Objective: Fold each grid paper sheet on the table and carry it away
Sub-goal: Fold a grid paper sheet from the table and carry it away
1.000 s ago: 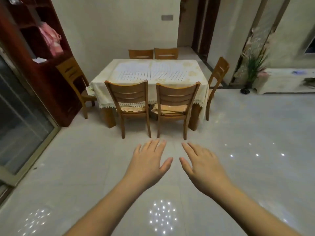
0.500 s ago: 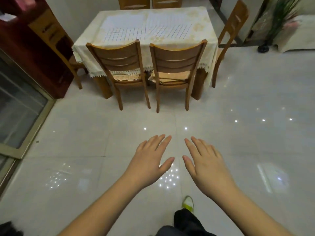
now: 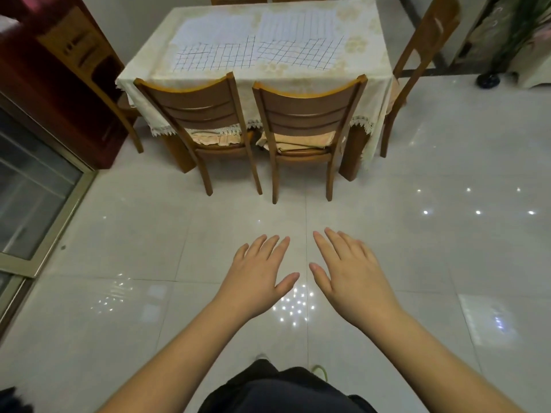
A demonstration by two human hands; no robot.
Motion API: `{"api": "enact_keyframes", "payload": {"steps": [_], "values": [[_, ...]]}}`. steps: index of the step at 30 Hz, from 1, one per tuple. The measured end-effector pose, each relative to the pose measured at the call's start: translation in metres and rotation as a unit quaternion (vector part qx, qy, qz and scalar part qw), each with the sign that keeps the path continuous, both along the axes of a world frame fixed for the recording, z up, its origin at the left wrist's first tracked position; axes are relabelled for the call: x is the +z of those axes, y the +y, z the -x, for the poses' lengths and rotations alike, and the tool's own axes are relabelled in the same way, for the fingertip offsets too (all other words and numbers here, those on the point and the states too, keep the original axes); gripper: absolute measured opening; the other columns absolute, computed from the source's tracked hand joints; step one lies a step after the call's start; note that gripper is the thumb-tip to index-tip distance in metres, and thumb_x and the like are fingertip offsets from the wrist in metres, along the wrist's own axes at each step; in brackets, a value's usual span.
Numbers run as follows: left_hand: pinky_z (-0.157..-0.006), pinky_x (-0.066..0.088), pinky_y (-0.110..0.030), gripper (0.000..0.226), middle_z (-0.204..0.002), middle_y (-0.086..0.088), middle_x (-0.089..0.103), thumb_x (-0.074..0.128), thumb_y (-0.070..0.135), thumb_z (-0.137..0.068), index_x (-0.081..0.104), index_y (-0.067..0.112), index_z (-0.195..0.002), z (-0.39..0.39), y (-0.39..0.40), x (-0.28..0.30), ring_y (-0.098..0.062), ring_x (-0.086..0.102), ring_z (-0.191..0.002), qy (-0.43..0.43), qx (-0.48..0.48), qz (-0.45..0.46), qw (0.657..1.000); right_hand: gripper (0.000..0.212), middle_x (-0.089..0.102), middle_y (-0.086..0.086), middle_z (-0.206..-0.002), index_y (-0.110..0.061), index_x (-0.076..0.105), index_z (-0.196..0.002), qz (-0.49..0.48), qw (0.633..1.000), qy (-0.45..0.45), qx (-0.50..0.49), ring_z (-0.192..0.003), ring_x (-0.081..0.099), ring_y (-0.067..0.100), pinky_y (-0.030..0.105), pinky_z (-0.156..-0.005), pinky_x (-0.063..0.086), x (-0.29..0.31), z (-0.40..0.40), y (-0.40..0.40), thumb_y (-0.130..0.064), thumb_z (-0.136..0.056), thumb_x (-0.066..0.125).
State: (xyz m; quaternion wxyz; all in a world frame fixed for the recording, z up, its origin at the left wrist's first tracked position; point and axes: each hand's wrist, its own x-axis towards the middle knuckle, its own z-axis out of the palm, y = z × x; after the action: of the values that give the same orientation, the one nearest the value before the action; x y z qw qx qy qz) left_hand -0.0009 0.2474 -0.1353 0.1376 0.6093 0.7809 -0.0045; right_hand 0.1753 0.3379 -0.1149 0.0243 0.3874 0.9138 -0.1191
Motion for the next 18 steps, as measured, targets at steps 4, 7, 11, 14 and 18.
{"api": "enact_keyframes", "payload": {"steps": [4, 7, 11, 14, 18], "values": [[-0.119, 0.011, -0.042, 0.073, -0.162, 0.005, 0.014, 0.019, 0.069, -0.091, 0.003, 0.032, -0.153, 0.034, 0.039, -0.003, -0.018, 0.008, -0.149, 0.004, 0.006, -0.007, 1.0, 0.062, 0.02, -0.002, -0.16, -0.029, 0.01, -0.153, -0.001, 1.0, 0.002, 0.008, -0.146, 0.019, 0.019, 0.037, -0.118, 0.012, -0.004, 0.034, 0.039, -0.056, -0.098, 0.017], [-0.118, 0.012, -0.042, 0.074, -0.161, 0.005, 0.015, 0.018, 0.069, -0.091, 0.004, 0.032, -0.153, 0.068, 0.074, -0.006, -0.018, 0.01, -0.148, 0.01, 0.002, -0.018, 1.0, 0.061, 0.028, -0.001, -0.157, -0.027, 0.016, -0.153, -0.019, 1.0, -0.001, 0.013, -0.144, 0.026, 0.02, 0.038, -0.117, 0.018, -0.006, 0.067, 0.073, -0.055, -0.098, 0.02], [-0.118, 0.014, -0.043, 0.074, -0.16, 0.004, 0.019, 0.02, 0.067, -0.091, 0.009, 0.03, -0.153, 0.117, 0.124, -0.005, -0.019, 0.013, -0.148, 0.012, -0.011, -0.038, 0.999, 0.06, 0.035, 0.0, -0.154, -0.025, 0.025, -0.151, -0.024, 1.0, -0.006, 0.004, -0.14, 0.033, 0.02, 0.039, -0.115, 0.025, -0.006, 0.12, 0.118, -0.054, -0.098, 0.028], [-0.117, 0.018, -0.043, 0.074, -0.158, 0.005, 0.023, 0.014, 0.069, -0.088, 0.013, 0.031, -0.152, 0.152, 0.154, 0.001, -0.018, 0.017, -0.146, 0.002, -0.031, -0.051, 0.998, 0.06, 0.033, -0.002, -0.155, -0.027, 0.021, -0.151, -0.018, 1.0, -0.007, 0.002, -0.141, 0.031, 0.018, 0.036, -0.115, 0.023, -0.002, 0.158, 0.149, -0.054, -0.098, 0.027], [-0.114, 0.023, -0.04, 0.072, -0.153, 0.006, 0.033, 0.015, 0.067, -0.088, 0.023, 0.03, -0.149, 0.203, 0.205, 0.011, -0.016, 0.024, -0.142, 0.015, -0.051, -0.085, 0.995, 0.061, 0.029, -0.003, -0.156, -0.029, 0.014, -0.152, -0.03, 0.999, 0.012, -0.026, -0.141, 0.028, 0.016, 0.036, -0.115, 0.022, 0.008, 0.196, 0.194, -0.054, -0.098, 0.025]]}}
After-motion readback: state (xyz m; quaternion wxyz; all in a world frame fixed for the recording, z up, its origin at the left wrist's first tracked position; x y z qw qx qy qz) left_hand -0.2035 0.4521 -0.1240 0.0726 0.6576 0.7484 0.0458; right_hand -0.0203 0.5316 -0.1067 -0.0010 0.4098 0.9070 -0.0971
